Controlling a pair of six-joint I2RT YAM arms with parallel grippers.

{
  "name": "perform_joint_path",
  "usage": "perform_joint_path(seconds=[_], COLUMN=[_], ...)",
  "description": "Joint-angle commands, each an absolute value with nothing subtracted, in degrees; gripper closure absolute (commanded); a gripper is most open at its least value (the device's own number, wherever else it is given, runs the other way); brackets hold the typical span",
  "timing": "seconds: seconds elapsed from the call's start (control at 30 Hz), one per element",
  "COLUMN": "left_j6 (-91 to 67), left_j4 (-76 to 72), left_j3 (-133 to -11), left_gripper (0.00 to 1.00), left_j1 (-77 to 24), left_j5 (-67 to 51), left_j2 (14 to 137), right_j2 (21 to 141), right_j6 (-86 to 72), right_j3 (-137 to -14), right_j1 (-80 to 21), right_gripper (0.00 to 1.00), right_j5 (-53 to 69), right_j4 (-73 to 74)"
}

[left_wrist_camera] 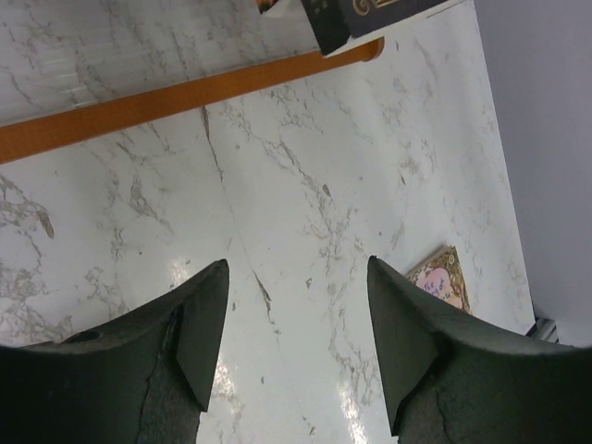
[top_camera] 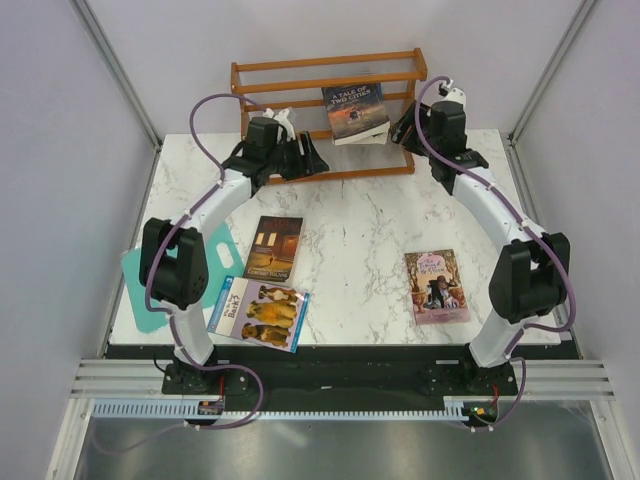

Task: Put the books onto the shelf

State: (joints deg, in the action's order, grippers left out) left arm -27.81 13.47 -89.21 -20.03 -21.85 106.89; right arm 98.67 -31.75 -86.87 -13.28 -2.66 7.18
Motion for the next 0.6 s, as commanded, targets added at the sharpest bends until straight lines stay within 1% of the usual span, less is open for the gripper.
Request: perform_joint_path(seconds=[0.0,0.3,0.57], left_j6=[-31.02,-34.54,-36.65], left_j4=[8.80,3.43,3.43], left_j3=[-94.30,-95.88,-102.04], left_gripper=[0.32,0.32,0.32], left_j1=[-22.32,-23.55,-23.99], left_j5=[-15.74,-10.90,-10.55], left_j2=[107.58,110.56,115.75], right_j2=[102.65,108.71,111.00], right_j6=[-33.22,-35.42,-37.09], right_j3=[-90.96,-93.60,-96.15], right_j1=[-13.36,-13.36,-13.27], right_gripper=[0.33,0.32,0.32], right_j5=[-0.98,-0.44,-0.62], right_j4=[0.97,-3.34,-7.73])
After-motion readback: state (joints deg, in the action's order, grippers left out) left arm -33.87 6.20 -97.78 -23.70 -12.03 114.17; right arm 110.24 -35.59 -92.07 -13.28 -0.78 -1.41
